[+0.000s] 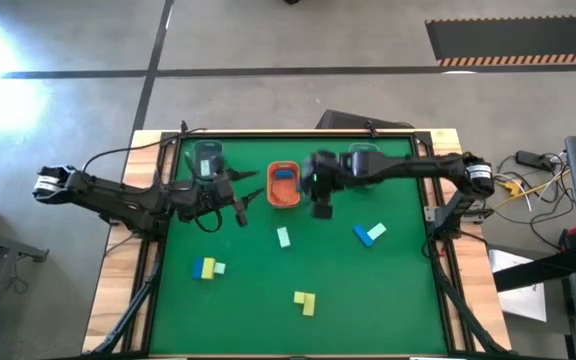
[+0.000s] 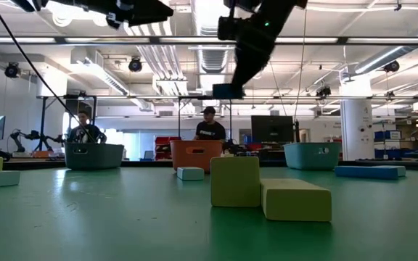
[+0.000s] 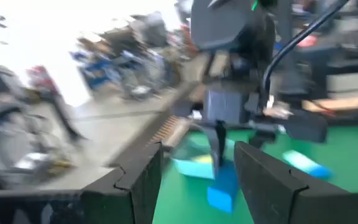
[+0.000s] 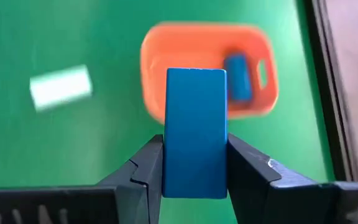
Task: Sort & place blocks by color
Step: Put the dark blue block into the orange bin
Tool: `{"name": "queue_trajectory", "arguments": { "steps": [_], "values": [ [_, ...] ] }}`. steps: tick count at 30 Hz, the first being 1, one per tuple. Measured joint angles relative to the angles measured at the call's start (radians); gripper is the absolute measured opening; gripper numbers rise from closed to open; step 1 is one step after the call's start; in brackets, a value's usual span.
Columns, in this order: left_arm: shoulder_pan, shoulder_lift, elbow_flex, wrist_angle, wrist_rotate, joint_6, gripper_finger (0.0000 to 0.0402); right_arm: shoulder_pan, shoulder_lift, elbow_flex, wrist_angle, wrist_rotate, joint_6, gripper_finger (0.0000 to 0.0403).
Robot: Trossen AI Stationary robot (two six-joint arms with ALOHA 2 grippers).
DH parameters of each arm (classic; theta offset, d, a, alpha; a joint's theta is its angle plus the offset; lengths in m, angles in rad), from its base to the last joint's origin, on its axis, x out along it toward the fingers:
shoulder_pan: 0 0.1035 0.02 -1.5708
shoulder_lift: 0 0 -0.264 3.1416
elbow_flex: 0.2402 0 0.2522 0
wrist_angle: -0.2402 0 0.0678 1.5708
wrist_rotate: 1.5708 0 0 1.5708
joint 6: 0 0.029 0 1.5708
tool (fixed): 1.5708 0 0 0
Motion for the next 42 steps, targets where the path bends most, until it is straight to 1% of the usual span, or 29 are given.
{"name": "queue_trajectory", "arguments": {
  "steps": [1, 4, 6, 9, 15, 18, 22, 25, 42],
  "values": [
    [0.000, -0.006, -0.001, 0.017, -0.029, 0.021, 0.0182, -0.025, 0.005, 0.000, 0.037, -0.037, -0.012, 0.0119],
    [0.000, -0.022, -0.003, 0.016, -0.138, 0.064, 0.0182, -0.084, 0.043, 0.000, 0.120, -0.100, -0.022, 0.0119],
    [0.000, -0.031, -0.006, -0.001, -0.224, 0.066, 0.0182, -0.111, 0.077, 0.002, 0.149, -0.125, -0.052, 0.0119],
    [0.000, -0.044, -0.008, -0.015, -0.288, 0.065, 0.0182, -0.138, 0.139, 0.029, 0.153, -0.132, -0.102, 0.0119],
    [0.000, -0.043, -0.009, -0.020, -0.292, 0.066, 0.0182, -0.151, 0.257, 0.114, 0.156, -0.184, -0.153, 0.0119],
    [0.000, -0.043, -0.009, -0.023, -0.302, 0.067, 0.0182, -0.150, 0.298, 0.153, 0.155, -0.185, -0.168, 0.0119],
    [0.000, -0.046, -0.009, -0.029, -0.350, 0.067, 0.0182, -0.151, 0.346, 0.192, 0.154, -0.184, -0.178, 0.0119],
    [0.000, -0.047, -0.009, -0.029, -0.356, 0.067, 0.0182, -0.151, 0.376, 0.210, 0.148, -0.184, -0.189, 0.0119],
    [0.000, -0.047, -0.011, -0.029, -0.355, 0.068, 0.0182, -0.150, 0.406, 0.215, 0.146, -0.183, -0.196, 0.0119]
  ]
}}
